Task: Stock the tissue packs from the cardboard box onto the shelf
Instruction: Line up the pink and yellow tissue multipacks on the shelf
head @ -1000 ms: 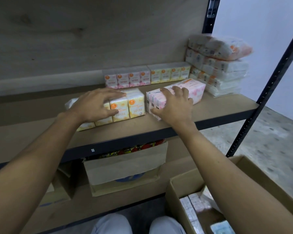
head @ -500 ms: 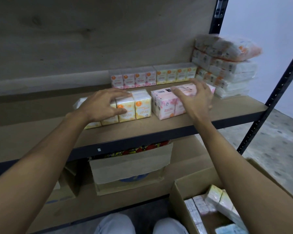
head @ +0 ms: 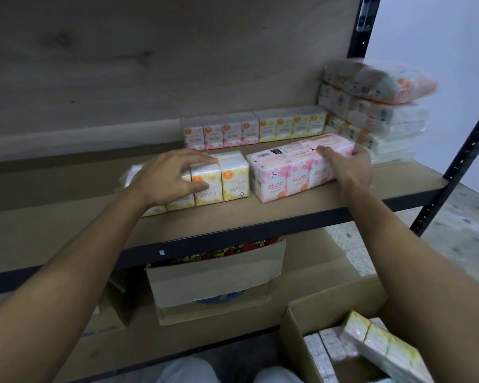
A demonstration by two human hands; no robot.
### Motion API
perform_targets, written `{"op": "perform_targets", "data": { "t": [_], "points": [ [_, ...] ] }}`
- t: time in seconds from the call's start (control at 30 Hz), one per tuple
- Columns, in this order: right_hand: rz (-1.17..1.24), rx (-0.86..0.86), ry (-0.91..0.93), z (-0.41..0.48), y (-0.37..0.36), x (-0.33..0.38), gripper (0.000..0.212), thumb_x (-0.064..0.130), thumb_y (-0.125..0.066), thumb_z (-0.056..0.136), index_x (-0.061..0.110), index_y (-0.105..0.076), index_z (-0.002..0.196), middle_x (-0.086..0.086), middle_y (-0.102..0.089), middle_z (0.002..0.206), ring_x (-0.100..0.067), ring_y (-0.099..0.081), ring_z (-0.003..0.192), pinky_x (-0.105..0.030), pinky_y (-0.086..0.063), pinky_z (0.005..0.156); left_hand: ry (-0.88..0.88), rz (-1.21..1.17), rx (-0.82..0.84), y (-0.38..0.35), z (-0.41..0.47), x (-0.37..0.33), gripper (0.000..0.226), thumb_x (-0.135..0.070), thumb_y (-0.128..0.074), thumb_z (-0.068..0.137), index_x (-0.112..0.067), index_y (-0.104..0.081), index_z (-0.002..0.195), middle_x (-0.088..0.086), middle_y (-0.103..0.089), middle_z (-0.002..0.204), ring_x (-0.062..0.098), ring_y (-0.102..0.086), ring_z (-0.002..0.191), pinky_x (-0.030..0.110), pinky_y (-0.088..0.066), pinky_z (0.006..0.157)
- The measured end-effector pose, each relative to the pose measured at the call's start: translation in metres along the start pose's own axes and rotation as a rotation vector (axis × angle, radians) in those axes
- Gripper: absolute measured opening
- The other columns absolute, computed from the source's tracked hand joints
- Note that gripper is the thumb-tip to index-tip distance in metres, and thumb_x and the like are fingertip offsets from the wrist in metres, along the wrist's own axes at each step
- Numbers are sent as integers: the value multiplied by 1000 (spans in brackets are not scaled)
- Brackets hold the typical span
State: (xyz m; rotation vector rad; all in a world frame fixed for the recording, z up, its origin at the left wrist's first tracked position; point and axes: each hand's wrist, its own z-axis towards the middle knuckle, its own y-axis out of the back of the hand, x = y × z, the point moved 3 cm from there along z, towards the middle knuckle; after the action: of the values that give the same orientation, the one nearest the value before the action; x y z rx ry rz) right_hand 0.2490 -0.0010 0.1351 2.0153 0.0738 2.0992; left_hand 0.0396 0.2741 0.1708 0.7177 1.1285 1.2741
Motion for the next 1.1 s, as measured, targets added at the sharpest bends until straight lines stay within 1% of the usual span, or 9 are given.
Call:
{"op": "perform_targets", "data": {
  "t": [0.13,0.37,0.47,0.57,0.6,0.67,0.8,0.93,1.1],
  "points": [
    [93,-54,128,-7,-2,11,74,55,-80,55,24,-54,116,3,-61,117,-18,-58,108,-42,-49,98,2,-14,0,1,0,-2,55,-41,-69,84,-39,-49,135,-11,-47,144,14,-41,132,48,-36,106],
    [133,-130,314,-17,3,49,77,48,-81,55,20,-55,122,-3,-51,122,-17,-56,106,-38,-51,94,5,-33,54,3,1,-1,57,-42,-68,85,-40,-46,137,-12,-45,145,13,-41,131,45,-39,103],
    [41,-156,507,-22,7,73,73,39,-82,63,21,-51,127,-4,-44,127,-13,-49,111,-28,-46,98,-7,-24,69,6,2,-2,57,-42,-68,85,-39,-46,138,-12,-44,146,12,-40,132,41,-37,103],
    [-126,-77,782,-36,5,100,72,30,-83,65,19,-51,128,-8,-40,131,-9,-40,114,-6,-33,95,-10,-16,86,7,2,0,57,-44,-67,85,-40,-46,138,-11,-43,147,13,-38,134,42,-35,106],
    [-214,-27,885,-42,2,107,71,27,-84,65,18,-51,128,-10,-39,133,-11,-38,117,-8,-31,97,-8,-15,90,7,2,1,57,-45,-66,85,-40,-46,138,-10,-42,148,13,-38,135,43,-35,108],
    [-404,60,1098,-55,-7,113,68,23,-83,67,18,-53,127,-14,-38,136,-21,-39,123,-24,-36,104,0,-15,92,8,1,3,56,-47,-65,85,-40,-46,138,-10,-42,148,14,-37,135,46,-34,109],
    [-595,177,1326,-70,-26,110,61,19,-78,74,17,-53,130,-18,-38,141,-33,-38,129,-48,-41,103,-8,-2,88,9,-3,7,55,-50,-61,86,-39,-46,138,-10,-42,148,13,-38,135,44,-34,109],
    [-797,240,1566,-72,-39,94,49,10,-69,81,16,-54,128,-19,-41,141,-33,-36,132,-48,-38,102,-10,7,91,8,-4,8,55,-52,-60,87,-39,-44,138,-10,-41,149,12,-37,135,42,-32,109],
    [-881,320,1623,-61,-32,57,55,-3,-74,70,12,-58,121,-25,-43,139,-41,-45,124,-52,-41,96,-7,-32,73,6,-4,9,53,-49,-60,88,-39,-46,138,-11,-43,147,11,-38,134,41,-31,108]
  ]
}}
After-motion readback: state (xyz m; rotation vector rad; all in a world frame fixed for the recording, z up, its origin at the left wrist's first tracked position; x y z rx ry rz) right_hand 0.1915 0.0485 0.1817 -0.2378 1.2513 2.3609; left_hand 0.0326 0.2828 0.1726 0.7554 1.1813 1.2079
